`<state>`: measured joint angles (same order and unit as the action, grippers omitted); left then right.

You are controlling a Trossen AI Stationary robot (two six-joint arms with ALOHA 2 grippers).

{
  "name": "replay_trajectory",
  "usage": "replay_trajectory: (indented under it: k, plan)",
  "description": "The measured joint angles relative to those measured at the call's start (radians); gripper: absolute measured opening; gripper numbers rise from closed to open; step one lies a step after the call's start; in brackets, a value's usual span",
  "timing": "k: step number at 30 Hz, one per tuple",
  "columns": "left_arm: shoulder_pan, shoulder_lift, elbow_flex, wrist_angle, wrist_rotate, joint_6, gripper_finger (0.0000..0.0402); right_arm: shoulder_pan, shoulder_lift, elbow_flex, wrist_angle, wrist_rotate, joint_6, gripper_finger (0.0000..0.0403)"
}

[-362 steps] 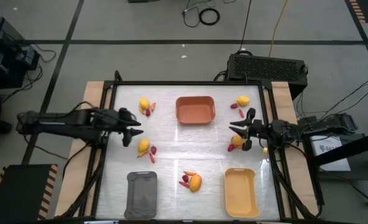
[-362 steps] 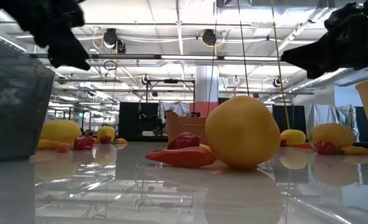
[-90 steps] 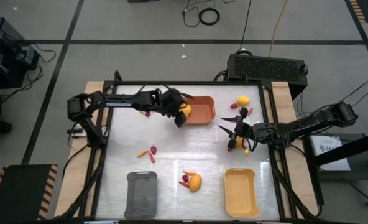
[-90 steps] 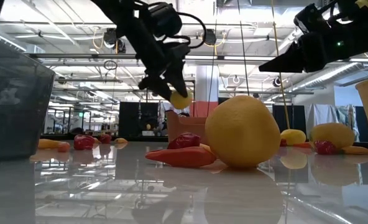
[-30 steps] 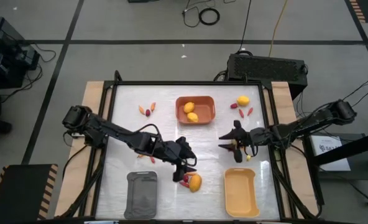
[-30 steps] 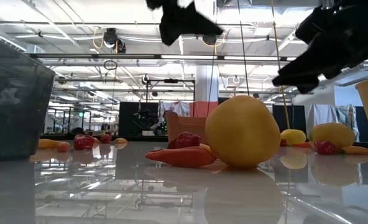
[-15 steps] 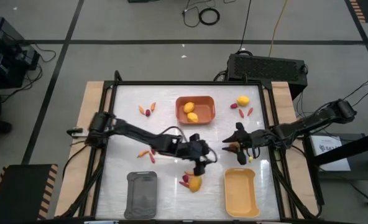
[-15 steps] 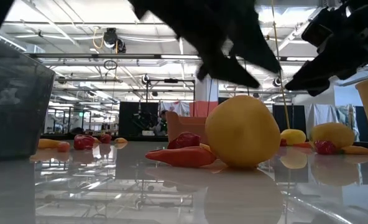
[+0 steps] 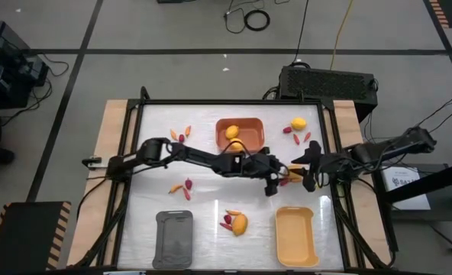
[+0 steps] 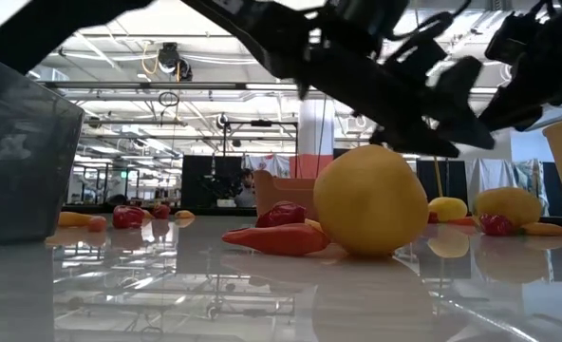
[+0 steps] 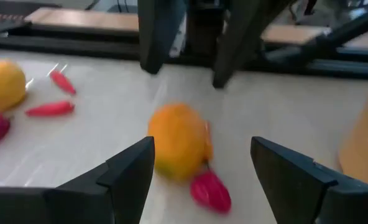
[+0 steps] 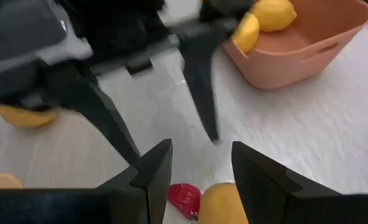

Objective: Sort produce into baskets
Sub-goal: Put the yellow lemon into the orange bin

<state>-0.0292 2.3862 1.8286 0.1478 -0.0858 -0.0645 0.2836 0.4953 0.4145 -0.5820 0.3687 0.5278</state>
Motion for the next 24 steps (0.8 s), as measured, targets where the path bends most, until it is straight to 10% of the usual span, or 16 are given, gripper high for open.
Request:
replay_trajectory:
  k: [8, 24]
  plan:
    - [0.038, 0.108, 0.172, -0.033, 0.111, 0.031, 0.0313, 0.000, -0.069, 0.000, -0.054, 0.000, 0.034, 0.0157]
    - [0.027, 0.165, 0.177, 0.067, -0.008, 0.046, 0.0379, -0.001, -0.076, 0.000, -0.053, 0.028, 0.032, 0.0157]
